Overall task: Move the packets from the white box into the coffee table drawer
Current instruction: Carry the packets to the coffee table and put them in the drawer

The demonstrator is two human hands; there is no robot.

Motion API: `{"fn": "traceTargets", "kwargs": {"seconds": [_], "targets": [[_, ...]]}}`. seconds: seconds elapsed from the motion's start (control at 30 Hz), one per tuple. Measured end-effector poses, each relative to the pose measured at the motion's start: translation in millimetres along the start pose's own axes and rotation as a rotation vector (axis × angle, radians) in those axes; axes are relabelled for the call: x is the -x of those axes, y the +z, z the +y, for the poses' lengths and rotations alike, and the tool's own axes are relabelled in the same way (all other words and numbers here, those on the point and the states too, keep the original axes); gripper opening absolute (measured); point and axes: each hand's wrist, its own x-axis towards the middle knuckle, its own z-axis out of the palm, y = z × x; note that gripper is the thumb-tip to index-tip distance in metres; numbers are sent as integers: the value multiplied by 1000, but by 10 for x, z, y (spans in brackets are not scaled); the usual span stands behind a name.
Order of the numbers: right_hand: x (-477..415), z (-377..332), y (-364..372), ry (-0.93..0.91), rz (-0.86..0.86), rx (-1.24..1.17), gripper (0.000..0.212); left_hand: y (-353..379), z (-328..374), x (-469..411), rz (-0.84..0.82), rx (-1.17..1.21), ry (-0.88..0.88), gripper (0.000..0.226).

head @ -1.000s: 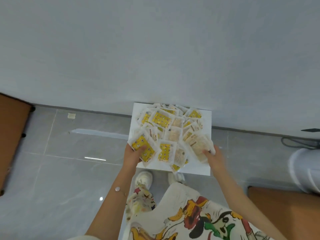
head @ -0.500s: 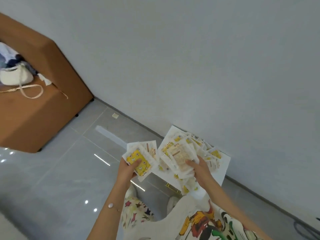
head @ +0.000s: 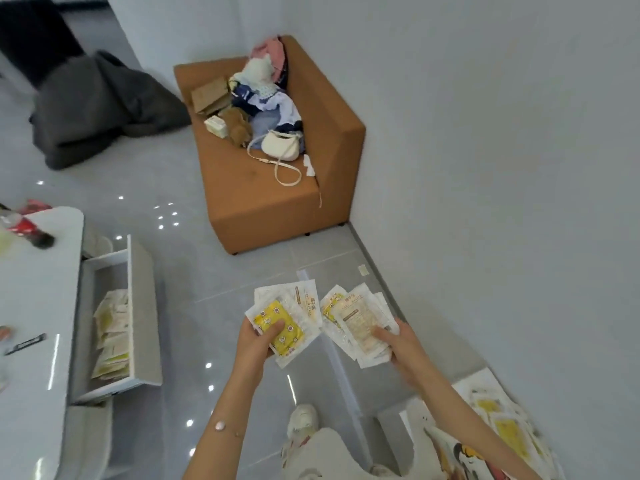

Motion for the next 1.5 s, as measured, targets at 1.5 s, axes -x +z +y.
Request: {"fn": "traceTargets", "kwargs": {"seconds": [1.5], "targets": [[-3847, -1220, 6512, 19, -1016, 880, 48, -3256, 1024, -2637, 1186, 710, 49, 46]]}}
